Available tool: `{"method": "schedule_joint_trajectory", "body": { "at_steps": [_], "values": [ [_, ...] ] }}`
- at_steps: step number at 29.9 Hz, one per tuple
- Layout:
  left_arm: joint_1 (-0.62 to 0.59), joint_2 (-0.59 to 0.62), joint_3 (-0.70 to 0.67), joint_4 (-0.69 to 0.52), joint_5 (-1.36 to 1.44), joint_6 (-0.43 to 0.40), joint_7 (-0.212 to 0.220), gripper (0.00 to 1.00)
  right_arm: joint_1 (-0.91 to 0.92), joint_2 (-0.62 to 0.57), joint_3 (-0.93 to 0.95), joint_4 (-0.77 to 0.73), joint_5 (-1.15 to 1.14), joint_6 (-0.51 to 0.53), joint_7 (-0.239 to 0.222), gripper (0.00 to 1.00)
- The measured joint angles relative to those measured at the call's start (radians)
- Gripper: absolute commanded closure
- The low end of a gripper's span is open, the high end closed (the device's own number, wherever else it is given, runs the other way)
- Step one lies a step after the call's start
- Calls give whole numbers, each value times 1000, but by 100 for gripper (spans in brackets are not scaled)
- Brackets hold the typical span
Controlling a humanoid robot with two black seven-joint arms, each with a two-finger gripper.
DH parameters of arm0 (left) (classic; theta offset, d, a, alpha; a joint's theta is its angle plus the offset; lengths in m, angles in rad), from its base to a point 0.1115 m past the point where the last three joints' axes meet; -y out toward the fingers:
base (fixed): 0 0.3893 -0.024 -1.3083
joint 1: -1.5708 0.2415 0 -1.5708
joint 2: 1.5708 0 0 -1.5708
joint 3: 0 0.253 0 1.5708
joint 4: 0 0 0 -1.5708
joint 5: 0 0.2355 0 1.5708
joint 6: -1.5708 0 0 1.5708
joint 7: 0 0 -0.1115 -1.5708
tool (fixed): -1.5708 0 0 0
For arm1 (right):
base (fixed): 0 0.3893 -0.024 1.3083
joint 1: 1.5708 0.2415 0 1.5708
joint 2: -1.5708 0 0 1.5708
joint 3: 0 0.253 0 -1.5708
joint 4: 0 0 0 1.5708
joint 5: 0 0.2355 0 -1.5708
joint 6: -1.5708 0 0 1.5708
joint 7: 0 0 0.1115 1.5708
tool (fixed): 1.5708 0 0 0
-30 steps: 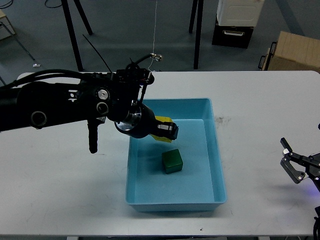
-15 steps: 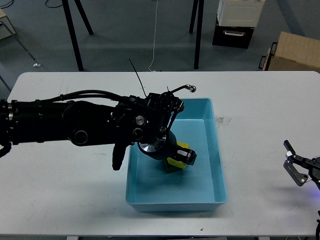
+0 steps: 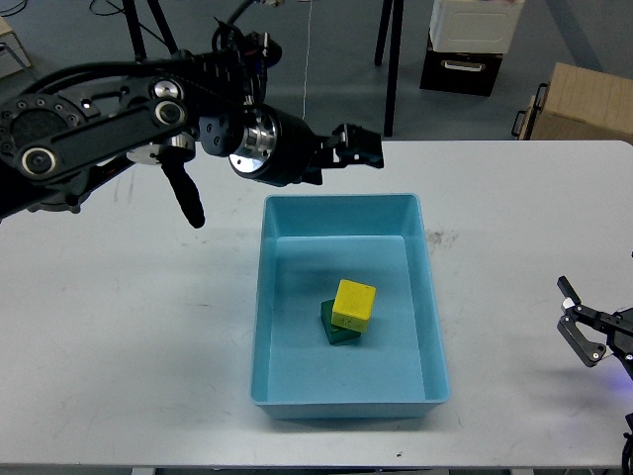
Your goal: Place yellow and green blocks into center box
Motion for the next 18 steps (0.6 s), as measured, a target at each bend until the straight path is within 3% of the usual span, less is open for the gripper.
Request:
{"method": "schedule_joint_trajectory", "body": {
  "at_steps": [7,11,15,18],
  "values": [
    [149,-17,-567,73,-7,0,0,0,56,-3,7,-5,-4,0,4,0],
    [310,-28,-866,55,-55,1,0,0,70,-6,23,-10,-4,0,4,0],
    [534,-108,-1175,-57,-152,0,0,0,71,-8,31,-6,-3,0,11,0],
    [706,-168,-1322,-177,-171,0,0,0,71,-1,29,-6,-1,0,28,0]
  ]
}}
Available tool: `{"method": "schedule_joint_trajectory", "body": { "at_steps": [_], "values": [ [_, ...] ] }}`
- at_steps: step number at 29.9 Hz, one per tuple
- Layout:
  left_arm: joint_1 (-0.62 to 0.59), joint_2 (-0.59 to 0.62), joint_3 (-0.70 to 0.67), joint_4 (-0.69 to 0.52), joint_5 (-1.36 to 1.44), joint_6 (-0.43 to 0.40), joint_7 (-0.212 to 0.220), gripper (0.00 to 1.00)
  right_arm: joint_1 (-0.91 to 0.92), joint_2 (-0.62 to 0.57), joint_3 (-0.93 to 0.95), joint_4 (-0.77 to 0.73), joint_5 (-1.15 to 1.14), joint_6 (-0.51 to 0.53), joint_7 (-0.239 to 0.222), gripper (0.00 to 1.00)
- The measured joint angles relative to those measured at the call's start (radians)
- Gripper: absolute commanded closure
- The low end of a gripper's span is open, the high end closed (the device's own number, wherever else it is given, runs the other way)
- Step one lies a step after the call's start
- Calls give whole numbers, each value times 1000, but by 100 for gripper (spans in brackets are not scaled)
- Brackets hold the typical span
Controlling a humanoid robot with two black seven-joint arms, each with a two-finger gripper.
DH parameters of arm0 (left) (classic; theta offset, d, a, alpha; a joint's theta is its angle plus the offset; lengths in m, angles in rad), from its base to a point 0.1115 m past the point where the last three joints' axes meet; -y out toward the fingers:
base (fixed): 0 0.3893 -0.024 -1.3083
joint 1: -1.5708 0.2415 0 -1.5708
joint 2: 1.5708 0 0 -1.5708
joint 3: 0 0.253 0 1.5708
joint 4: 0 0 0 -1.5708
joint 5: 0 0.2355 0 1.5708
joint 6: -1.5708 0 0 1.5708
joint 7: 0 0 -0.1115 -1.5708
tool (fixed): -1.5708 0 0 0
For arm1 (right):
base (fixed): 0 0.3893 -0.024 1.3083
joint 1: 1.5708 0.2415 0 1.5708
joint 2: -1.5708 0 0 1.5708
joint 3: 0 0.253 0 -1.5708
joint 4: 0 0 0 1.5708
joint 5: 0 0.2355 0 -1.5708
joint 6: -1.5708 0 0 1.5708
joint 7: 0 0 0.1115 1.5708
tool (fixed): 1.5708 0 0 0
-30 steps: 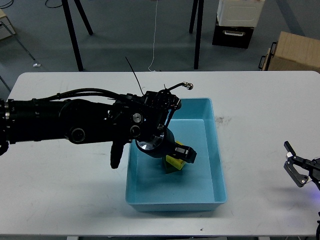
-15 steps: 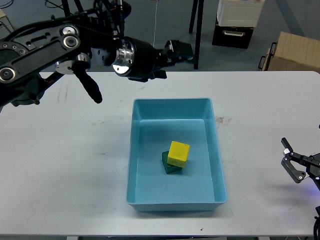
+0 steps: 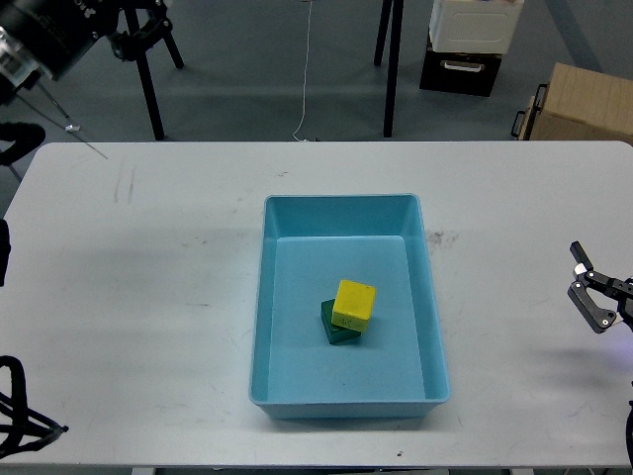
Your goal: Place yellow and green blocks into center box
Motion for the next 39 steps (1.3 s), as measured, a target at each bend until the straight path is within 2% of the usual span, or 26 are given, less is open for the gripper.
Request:
{"method": "schedule_joint_trajectory", "body": {
  "at_steps": [6,11,12,16,20,24,29,39],
  "values": [
    [325,-136,-145,-210,-7,0,0,0,-40,33,-4,1,9,0,43,0],
    [558,-151,-167,-341,-63,0,0,0,-68,75,-6,4,10,0,71,0],
    [607,-152,-167,-357,-110,0,-12,0,-70,79,-7,5,10,0,80,0],
    [785,-152,-165,-376,-324,0,-142,0,-78,88,-22,6,9,0,101,0],
    [927,-152,-145,-377,-401,0,-173,0,-88,108,-49,7,1,0,103,0],
    [1015,-152,-38,-377,-448,0,-172,0,-90,114,-97,20,-25,0,104,0],
    [1053,-152,80,-374,-482,0,-173,0,-115,123,-108,40,-68,0,104,0],
    [1056,-152,89,-374,-486,0,-179,0,-132,130,-16,44,-69,0,132,0]
  ]
}}
